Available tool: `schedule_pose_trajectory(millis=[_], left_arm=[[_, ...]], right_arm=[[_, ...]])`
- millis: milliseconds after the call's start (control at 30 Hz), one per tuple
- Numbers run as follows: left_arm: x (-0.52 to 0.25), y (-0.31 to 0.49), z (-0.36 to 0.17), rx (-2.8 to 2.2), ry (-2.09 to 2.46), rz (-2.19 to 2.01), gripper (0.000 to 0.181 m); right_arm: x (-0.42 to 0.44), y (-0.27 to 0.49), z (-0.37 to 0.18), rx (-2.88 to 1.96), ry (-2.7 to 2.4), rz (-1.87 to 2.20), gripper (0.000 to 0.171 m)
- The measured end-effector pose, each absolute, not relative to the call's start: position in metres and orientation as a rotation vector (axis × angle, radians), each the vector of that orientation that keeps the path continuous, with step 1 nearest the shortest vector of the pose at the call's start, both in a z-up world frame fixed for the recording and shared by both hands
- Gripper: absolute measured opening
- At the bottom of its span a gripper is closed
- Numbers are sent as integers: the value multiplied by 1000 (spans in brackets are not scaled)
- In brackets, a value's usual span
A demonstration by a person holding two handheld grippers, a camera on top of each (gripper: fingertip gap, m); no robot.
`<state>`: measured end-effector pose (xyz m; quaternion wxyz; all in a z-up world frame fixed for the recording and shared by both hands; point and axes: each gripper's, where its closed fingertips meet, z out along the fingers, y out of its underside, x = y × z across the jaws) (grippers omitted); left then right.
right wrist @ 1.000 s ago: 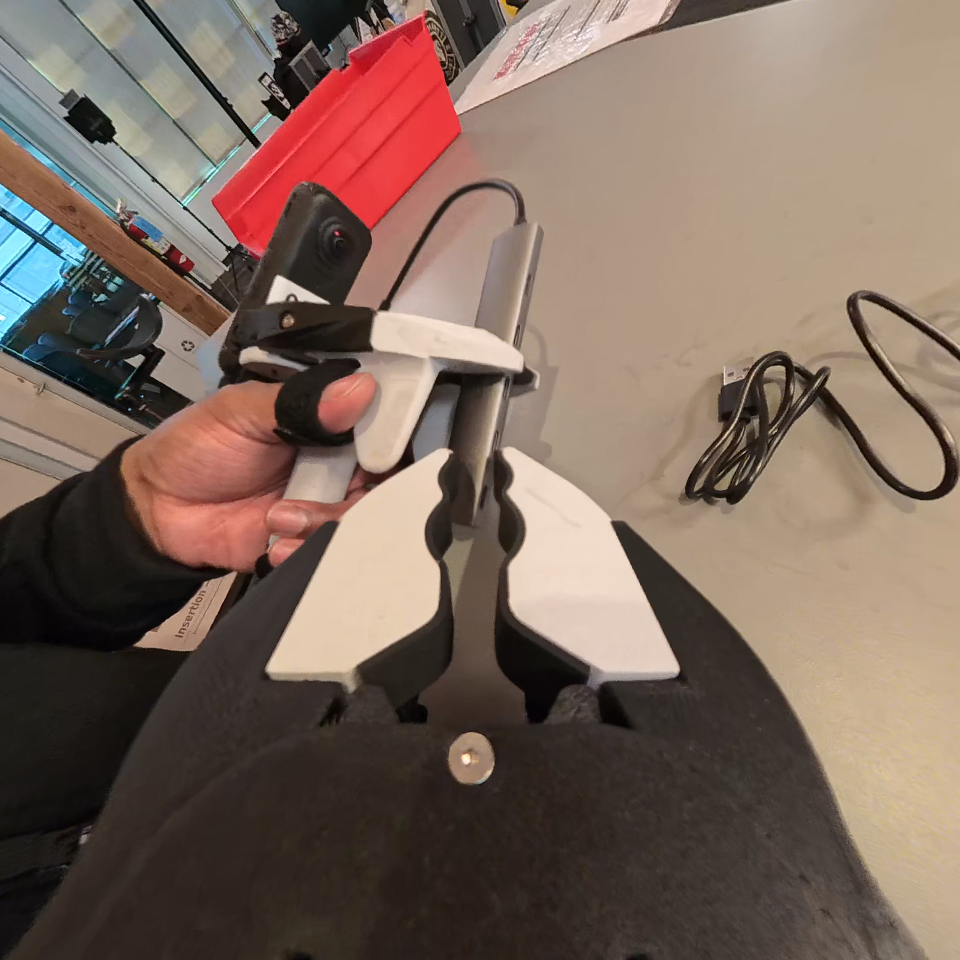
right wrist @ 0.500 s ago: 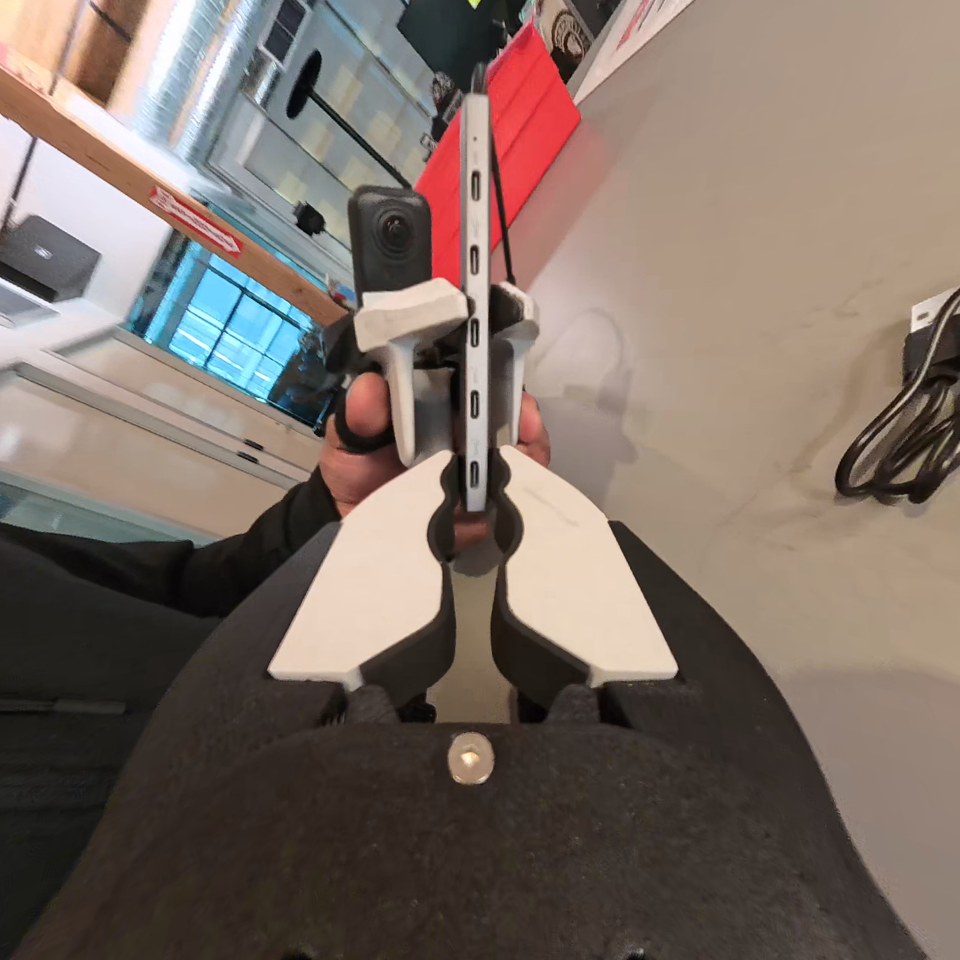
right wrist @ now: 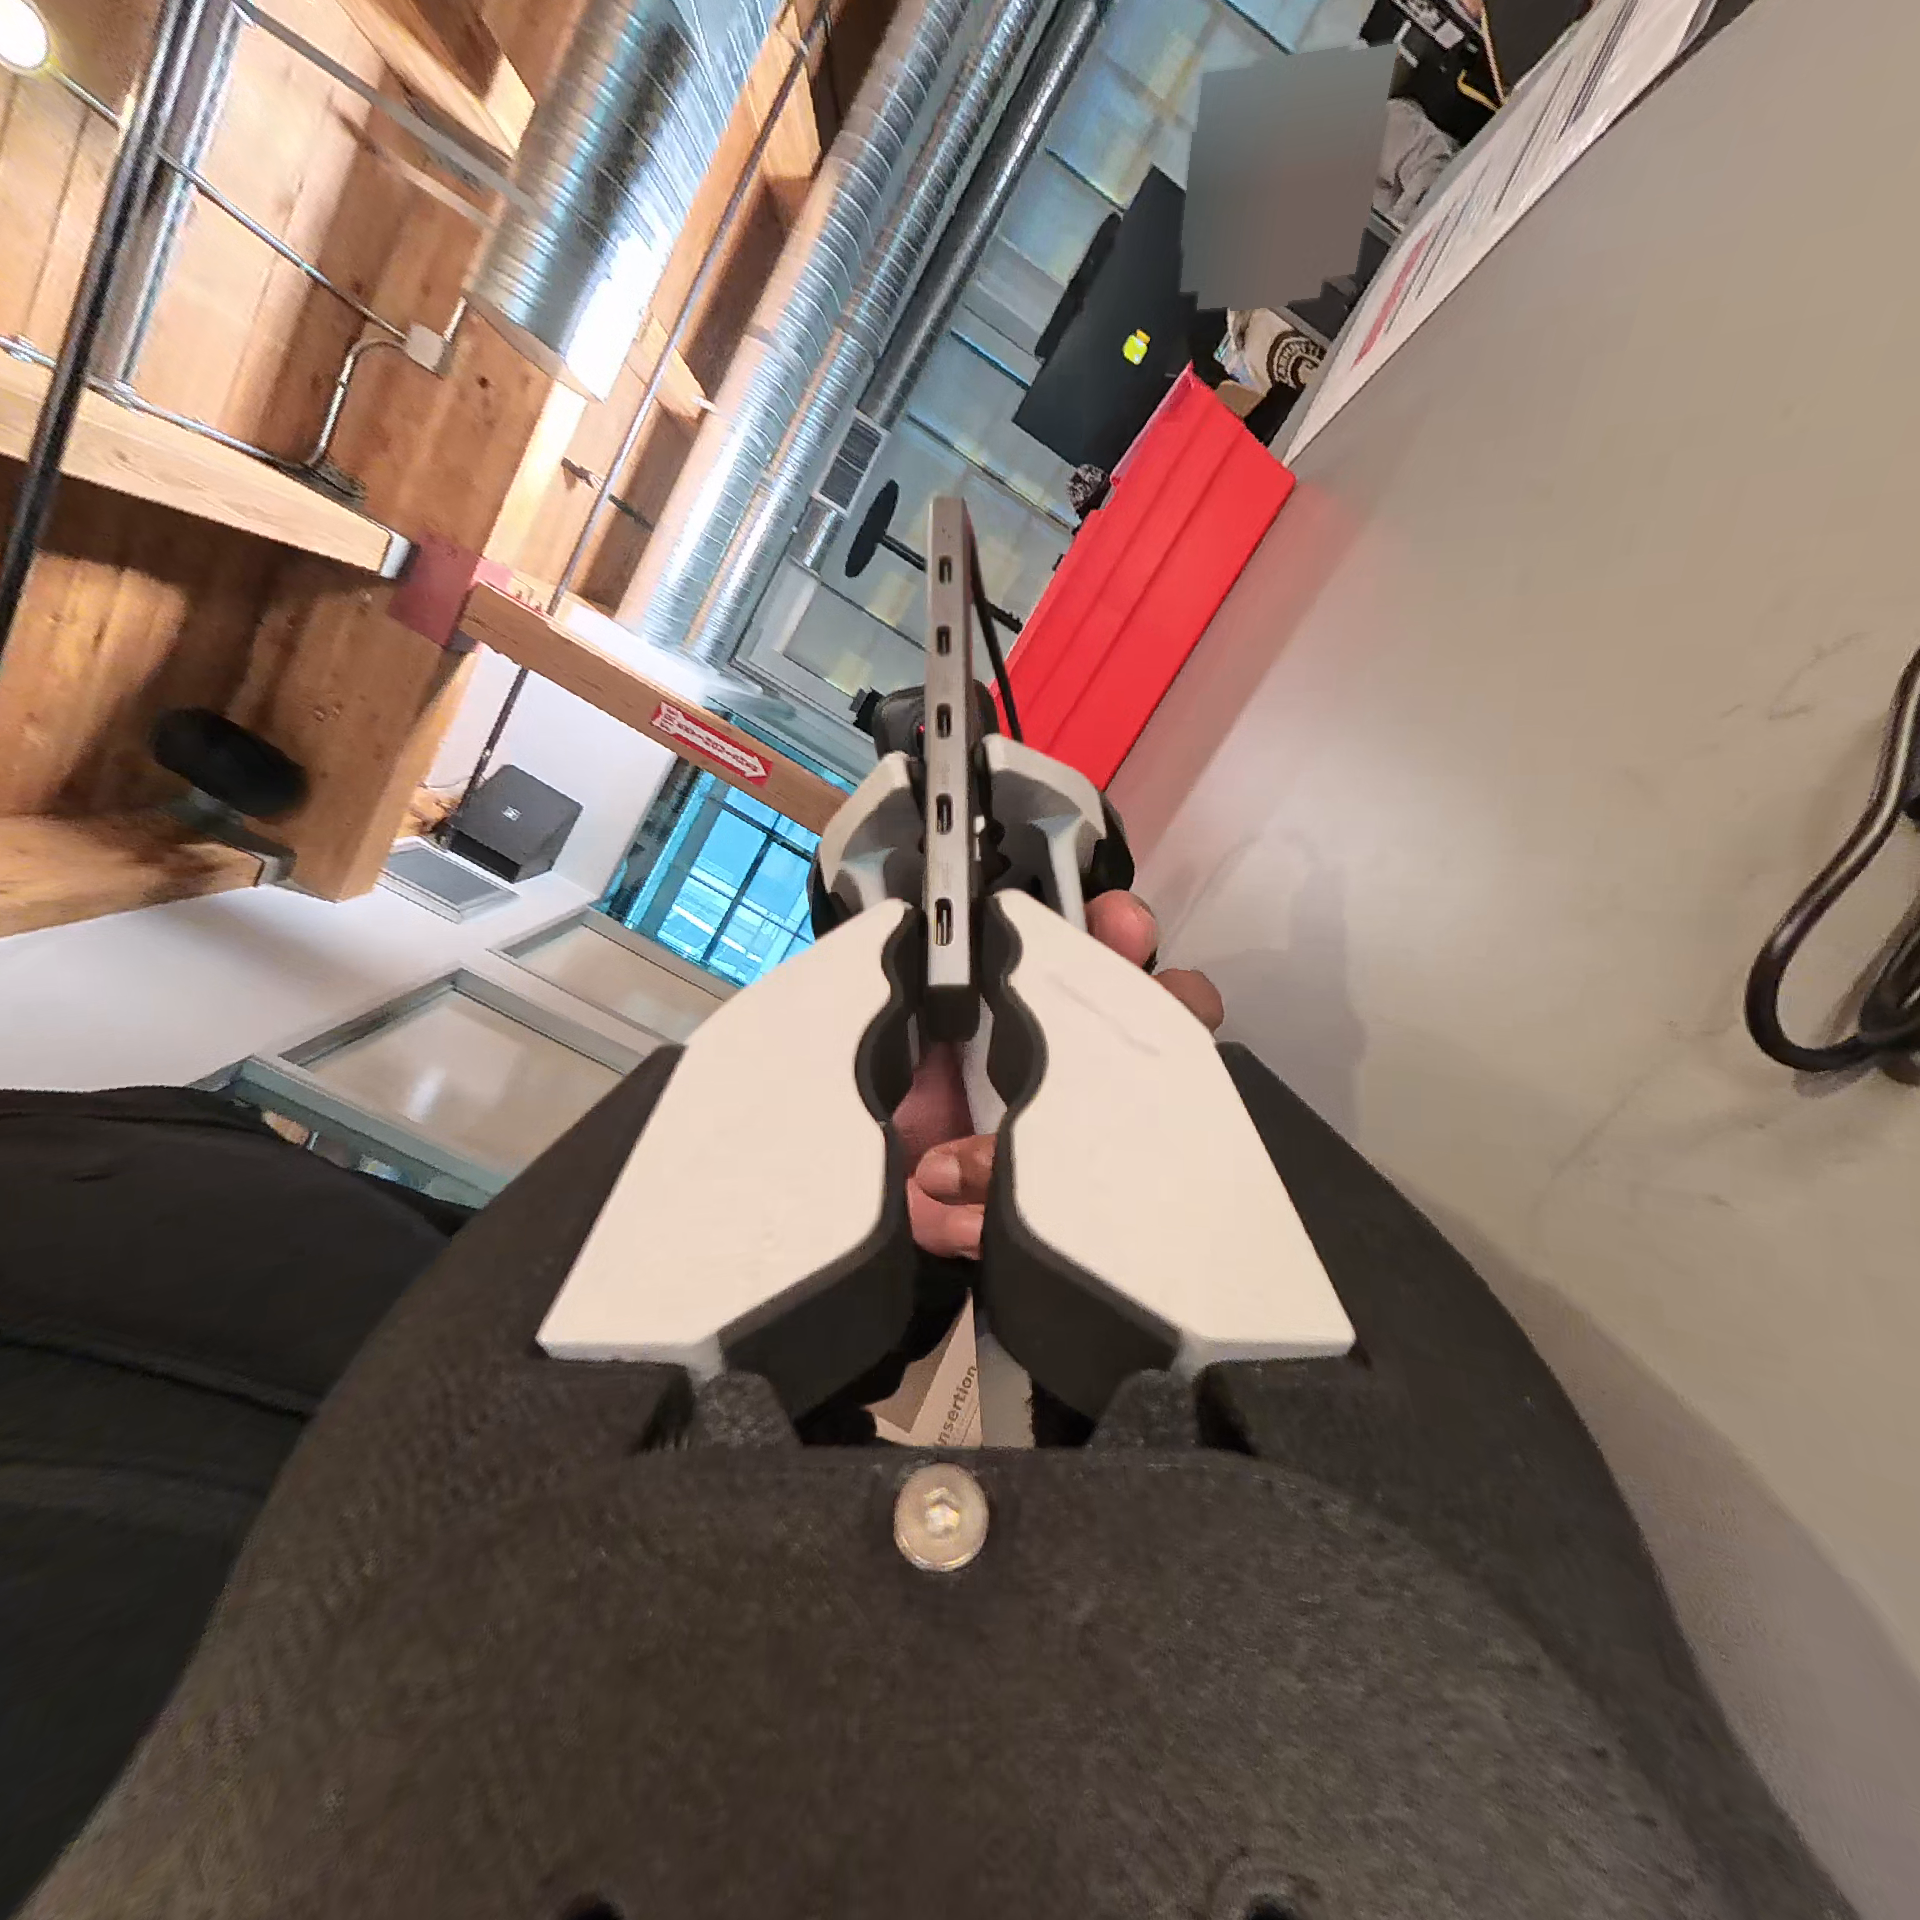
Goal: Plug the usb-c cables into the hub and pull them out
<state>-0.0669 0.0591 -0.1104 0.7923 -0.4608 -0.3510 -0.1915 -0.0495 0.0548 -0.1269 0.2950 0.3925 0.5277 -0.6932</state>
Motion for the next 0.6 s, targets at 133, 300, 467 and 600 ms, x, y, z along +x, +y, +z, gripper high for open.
schedule_pose_trajectory(millis=[133, 300, 467, 600], left_arm=[[-71, 61, -111, -969, -769, -412, 11], [-79, 62, -121, -1007, -841, -387, 10], [-95, 51, -129, -1098, -893, -232, 10], [-106, 43, -137, -1173, -926, -136, 10]], right_arm=[[-53, 57, -128, 1053, 1408, -1858, 10], [-66, 65, -140, 1081, 1643, -1854, 14], [-123, 122, -157, 1241, 2128, -1879, 24], [-183, 180, -186, 1328, 2716, -1639, 27]])
